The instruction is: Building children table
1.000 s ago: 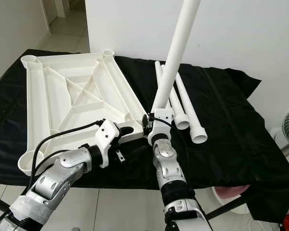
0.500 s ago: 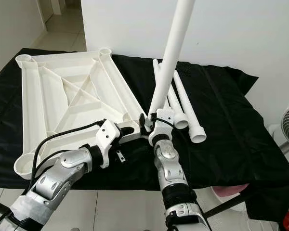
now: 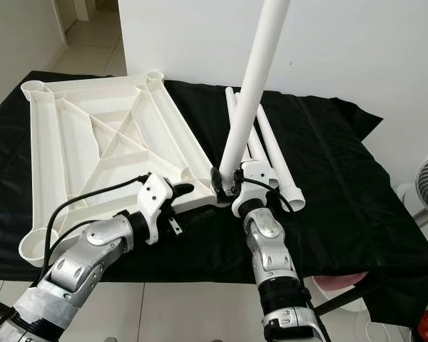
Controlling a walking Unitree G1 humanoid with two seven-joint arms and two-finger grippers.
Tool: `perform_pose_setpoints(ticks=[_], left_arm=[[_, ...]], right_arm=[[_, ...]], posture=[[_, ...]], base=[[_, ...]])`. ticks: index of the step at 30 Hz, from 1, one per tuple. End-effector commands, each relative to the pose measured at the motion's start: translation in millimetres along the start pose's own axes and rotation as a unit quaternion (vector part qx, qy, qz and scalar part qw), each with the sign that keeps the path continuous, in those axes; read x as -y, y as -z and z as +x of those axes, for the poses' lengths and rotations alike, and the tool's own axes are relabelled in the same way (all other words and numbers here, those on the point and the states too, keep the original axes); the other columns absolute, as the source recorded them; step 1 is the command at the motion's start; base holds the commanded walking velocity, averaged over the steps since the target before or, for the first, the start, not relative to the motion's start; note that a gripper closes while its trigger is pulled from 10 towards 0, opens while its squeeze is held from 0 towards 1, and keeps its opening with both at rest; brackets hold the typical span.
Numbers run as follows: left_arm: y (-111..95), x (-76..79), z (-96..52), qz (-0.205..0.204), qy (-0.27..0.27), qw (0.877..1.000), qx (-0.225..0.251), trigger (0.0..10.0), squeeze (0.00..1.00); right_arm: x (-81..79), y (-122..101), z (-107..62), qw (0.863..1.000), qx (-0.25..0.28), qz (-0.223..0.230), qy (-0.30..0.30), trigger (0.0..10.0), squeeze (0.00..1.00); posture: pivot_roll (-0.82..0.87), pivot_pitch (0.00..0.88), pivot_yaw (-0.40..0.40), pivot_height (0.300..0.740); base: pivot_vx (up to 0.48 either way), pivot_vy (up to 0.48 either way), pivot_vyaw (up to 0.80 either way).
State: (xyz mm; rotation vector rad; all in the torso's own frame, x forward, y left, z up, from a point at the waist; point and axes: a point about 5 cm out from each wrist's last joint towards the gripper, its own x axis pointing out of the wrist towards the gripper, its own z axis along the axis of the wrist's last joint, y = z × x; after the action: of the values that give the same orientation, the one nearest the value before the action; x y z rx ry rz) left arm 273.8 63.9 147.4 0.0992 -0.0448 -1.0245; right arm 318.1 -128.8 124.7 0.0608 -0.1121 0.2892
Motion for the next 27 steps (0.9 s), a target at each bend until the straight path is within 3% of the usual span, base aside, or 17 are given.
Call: perform_pose_setpoints(ticks=[1, 10, 11, 13, 14, 22, 23, 24, 25, 27], left_arm=[[-0.3, -7.5, -3.7, 0.009, -0.004, 1.000, -0.006, 10.0, 0.00], [-3.1, -29.0, -14.3, 0.028, -0.033, 0.999, -0.013, 10.0, 0.00], [-3.9, -34.4, -15.3, 0.037, -0.045, 0.998, -0.014, 10.0, 0.00], [-4.6, -37.9, -15.9, 0.042, -0.052, 0.998, -0.014, 10.0, 0.00], [-8.0, -49.6, -17.6, 0.055, -0.079, 0.995, -0.014, 10.0, 0.00], [-9.3, -67.6, -21.3, 0.074, -0.133, 0.988, -0.027, 10.0, 0.00], [-7.5, -69.1, -21.9, 0.078, -0.138, 0.987, -0.036, 10.0, 0.00], [-7.5, -69.1, -21.9, 0.078, -0.138, 0.987, -0.036, 10.0, 0.00], [-4.6, -70.5, -22.3, 0.081, -0.141, 0.986, -0.046, 10.0, 0.00], [4.1, -73.0, -23.2, 0.089, -0.148, 0.982, -0.081, 10.0, 0.00]], right_arm=[[-1.6, -1.7, -10.3, 1.000, 0.019, 0.003, -0.008, 10.0, 0.00], [-8.9, 6.9, -43.7, 0.999, 0.018, 0.004, -0.039, 10.0, 0.00], [-8.4, 8.5, -46.4, 0.999, 0.015, 0.004, -0.041, 6.5, 0.00], [-8.0, 9.3, -47.8, 0.999, 0.014, 0.003, -0.041, 6.5, 0.00], [-7.1, 8.9, -47.8, 0.999, 0.015, 0.006, -0.046, 0.0, 0.00], [-6.8, 4.2, -39.1, 0.998, 0.018, 0.016, -0.061, 0.0, 0.00], [-7.9, 3.9, -37.3, 0.998, 0.016, 0.019, -0.066, 4.0, 0.00], [-7.9, 3.9, -37.3, 0.998, 0.016, 0.019, -0.066, 4.0, 0.00], [-9.1, 3.2, -35.8, 0.997, 0.016, 0.019, -0.069, 10.0, 0.00], [-9.9, 1.7, -32.6, 0.997, 0.016, 0.020, -0.071, 10.0, 0.00]], posture=[[0.03, 0.000, -0.090, 0.740], [0.01, 0.002, -0.073, 0.740], [0.01, 0.002, -0.069, 0.740], [0.01, 0.002, -0.069, 0.740], [0.00, 0.002, -0.066, 0.740], [0.01, 0.001, -0.064, 0.740], [0.01, 0.001, -0.066, 0.740], [0.01, 0.001, -0.066, 0.740], [0.01, 0.000, -0.066, 0.740], [0.01, 0.001, -0.070, 0.740]], base=[[0.000, 0.000, 0.00], [0.000, 0.000, 0.00], [0.000, 0.000, 0.00], [0.000, 0.000, 0.00], [0.000, 0.000, 0.00], [0.000, 0.000, 0.00], [0.000, 0.000, 0.00], [0.000, 0.000, 0.00], [0.000, 0.000, 0.00], [0.000, 0.000, 0.00]])
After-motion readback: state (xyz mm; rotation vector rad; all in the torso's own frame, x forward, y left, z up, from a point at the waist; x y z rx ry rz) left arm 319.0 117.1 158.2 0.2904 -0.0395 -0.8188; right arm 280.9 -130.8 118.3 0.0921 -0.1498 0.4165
